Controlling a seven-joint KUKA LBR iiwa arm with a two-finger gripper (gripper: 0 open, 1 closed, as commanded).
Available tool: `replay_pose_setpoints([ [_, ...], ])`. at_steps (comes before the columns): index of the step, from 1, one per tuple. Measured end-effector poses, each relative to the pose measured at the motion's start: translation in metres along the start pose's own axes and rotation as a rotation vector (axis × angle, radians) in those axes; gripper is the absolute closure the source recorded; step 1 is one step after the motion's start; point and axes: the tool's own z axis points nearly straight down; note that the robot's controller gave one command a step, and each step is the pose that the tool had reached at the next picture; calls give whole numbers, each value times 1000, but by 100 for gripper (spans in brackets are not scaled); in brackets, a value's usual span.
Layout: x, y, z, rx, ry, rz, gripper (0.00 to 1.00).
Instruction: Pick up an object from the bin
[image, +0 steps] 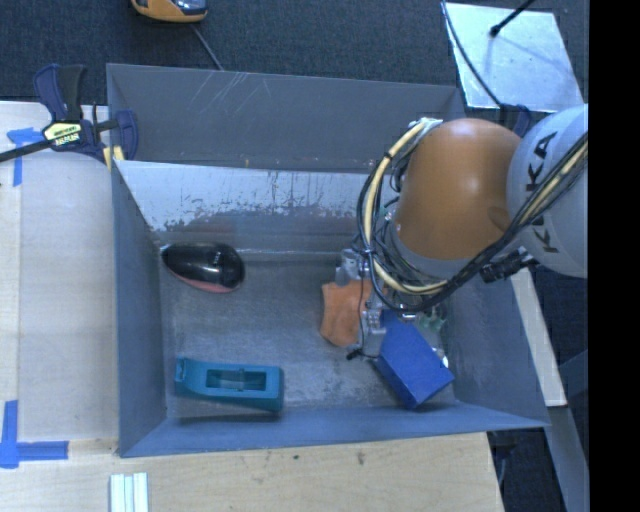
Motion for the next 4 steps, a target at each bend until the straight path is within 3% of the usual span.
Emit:
replay_pose_setpoints([
  [1,-2,0,-4,-1,-9,1,0],
  [2,-44,-37,56,1,-14,-113,0],
  [3,-95,-92,130,0,-8,-173,0],
  [4,-91,-52,125,4,-12,-320,0],
])
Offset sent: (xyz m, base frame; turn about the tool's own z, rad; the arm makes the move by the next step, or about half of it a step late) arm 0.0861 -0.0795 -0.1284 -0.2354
